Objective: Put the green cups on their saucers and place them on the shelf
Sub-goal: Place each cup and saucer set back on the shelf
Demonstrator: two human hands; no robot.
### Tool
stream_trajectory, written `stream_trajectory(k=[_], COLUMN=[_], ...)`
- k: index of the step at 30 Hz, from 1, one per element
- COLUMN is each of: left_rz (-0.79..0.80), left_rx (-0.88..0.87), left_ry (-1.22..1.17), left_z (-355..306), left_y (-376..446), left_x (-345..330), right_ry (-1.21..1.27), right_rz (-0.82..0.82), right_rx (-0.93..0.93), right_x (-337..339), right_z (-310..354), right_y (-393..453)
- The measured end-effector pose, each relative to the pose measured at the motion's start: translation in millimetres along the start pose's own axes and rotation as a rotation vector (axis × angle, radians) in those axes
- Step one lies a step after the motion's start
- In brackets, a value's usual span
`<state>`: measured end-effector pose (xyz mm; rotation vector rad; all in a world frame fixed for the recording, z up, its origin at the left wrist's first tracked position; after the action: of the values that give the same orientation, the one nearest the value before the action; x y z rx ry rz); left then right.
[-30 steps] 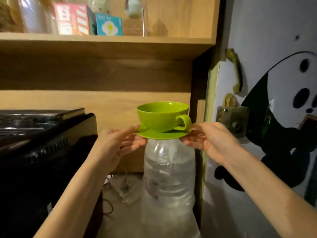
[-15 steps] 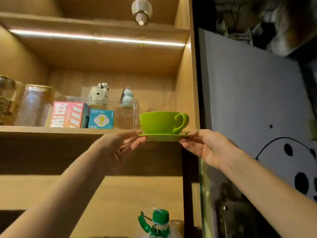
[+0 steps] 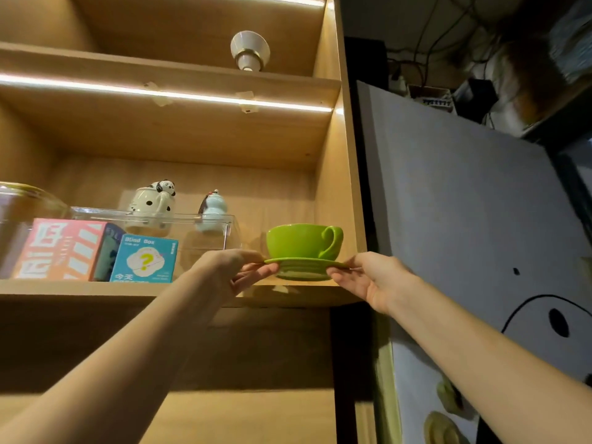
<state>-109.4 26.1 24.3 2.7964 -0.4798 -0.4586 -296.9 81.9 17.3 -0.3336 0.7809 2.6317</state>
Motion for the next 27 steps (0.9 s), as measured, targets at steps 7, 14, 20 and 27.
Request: stream_trajectory(k=[7, 14, 20, 27], left_rz=[-0.042, -0.095, -0.201, -0.255], left_rx=[0.055, -0.041, -0.324, -1.063], left_ry=[0.015, 0.154, 0.362, 1.184], left_z=[16.9, 13.7, 14.9, 56.3], left_y=[25.8, 26.7, 21.9, -7.3], left_x=[5.0, -0.4, -2.0, -8.3], right_ry=[-0.056, -0.071, -0.464, -1.165], right_rz=[0.0, -0.033, -0.119, 0.022], right_rx=[-0.011, -0.046, 0.073, 0.994], right_x=[-1.1, -4.5, -2.9, -0.9], right_z=[-15.0, -20.8, -19.6, -60.1], right_y=[13.0, 20.4, 23.6, -26.8])
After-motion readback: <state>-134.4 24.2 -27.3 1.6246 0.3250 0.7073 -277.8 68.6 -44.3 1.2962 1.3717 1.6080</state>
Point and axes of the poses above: each hand's wrist, its own y-axis towards the middle knuckle, its own x-axis out of the back of the hand, z = x × y, the point moved 4 cm from there along y, towards the middle knuckle, and after that the axes turned 4 degrees about x, right-handed, at the moved point
